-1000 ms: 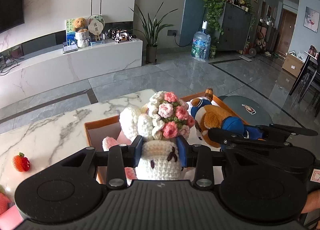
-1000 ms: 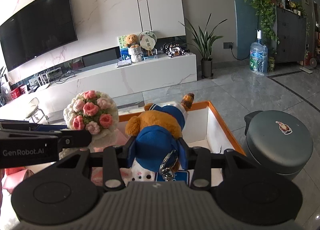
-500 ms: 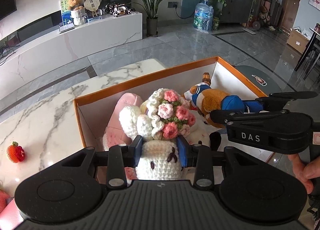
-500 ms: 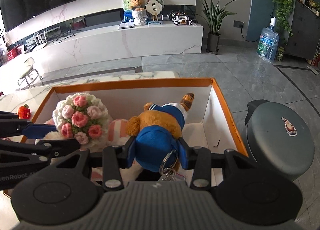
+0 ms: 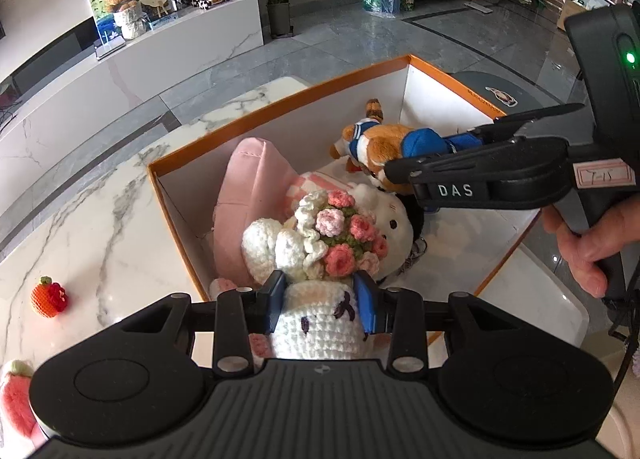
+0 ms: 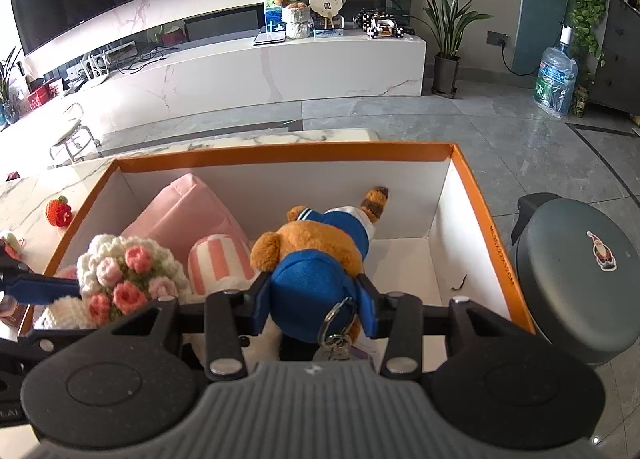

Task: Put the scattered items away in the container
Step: 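Lower the crocheted bunny and brown bear into the box and open both grippers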

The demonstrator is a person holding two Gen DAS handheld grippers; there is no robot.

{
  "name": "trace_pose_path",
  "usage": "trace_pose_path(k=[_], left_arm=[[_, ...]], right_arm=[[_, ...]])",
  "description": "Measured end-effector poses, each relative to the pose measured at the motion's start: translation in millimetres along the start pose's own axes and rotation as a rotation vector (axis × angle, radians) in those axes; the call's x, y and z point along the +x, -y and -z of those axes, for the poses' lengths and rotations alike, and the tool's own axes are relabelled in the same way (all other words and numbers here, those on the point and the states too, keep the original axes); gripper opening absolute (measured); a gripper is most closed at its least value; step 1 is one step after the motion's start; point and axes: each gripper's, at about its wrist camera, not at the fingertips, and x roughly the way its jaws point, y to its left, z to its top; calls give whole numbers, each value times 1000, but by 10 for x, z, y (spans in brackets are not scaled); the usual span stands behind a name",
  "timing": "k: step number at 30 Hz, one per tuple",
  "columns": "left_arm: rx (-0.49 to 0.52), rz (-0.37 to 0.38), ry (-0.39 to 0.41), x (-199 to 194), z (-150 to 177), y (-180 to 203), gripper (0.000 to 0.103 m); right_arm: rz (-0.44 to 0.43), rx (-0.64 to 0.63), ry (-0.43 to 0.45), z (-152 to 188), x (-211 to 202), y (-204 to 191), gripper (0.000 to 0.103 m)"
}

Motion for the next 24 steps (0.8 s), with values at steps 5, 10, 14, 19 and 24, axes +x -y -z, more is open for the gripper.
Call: trace_pose_path(k=[5,10,14,19,24], left_arm=[[23,-18,-40,113,8,53,44],[46,-33,-72,190,-37,82,44],[63,-8,-109,203,-66,27,45],[105,12,-123,164,-92,14,45],[201,43,-135,131,-57,61,46]], right_arm=[[-11,-3,-7,-2,22,-52,47],[-6,24,-10,22,72,-8,51],[2,21,-6,62,70,-14,52],[0,37,20,86,32,-2,58],[16,64,56,86,-24,27,67]])
